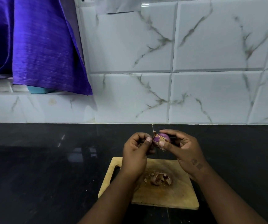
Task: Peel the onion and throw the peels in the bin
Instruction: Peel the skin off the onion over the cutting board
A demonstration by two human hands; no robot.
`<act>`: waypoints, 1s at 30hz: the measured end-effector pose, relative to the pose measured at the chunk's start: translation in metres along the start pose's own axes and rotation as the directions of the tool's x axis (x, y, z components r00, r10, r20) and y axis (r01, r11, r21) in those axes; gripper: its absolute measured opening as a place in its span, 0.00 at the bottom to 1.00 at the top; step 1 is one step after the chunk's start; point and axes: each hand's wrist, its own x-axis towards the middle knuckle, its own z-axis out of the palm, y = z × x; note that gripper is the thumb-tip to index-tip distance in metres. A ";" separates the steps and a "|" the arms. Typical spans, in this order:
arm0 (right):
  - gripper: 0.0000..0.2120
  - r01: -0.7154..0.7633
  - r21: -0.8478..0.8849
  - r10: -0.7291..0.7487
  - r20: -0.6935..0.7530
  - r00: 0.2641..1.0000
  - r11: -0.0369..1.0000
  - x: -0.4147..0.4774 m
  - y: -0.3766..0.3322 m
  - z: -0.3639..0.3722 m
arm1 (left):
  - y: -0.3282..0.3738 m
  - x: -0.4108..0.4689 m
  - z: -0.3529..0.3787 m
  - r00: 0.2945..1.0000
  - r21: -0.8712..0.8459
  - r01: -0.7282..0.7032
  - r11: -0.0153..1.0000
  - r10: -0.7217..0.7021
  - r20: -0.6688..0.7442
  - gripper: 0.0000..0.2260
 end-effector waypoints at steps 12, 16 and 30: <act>0.17 -0.101 0.347 0.155 -0.132 0.979 0.932 0.006 -0.007 -0.009 | -0.001 0.000 -0.005 0.975 0.076 0.213 0.974 -0.216 0.043 0.09; 0.20 -0.132 0.295 0.161 -0.076 0.984 0.946 0.003 -0.009 -0.007 | -0.003 -0.007 -0.006 0.987 0.632 -0.030 0.775 -0.076 0.141 0.10; 0.15 -0.141 0.149 0.137 0.039 0.990 0.979 0.001 0.000 -0.003 | 0.003 -0.009 -0.001 0.986 0.475 -0.156 0.866 0.163 0.027 0.04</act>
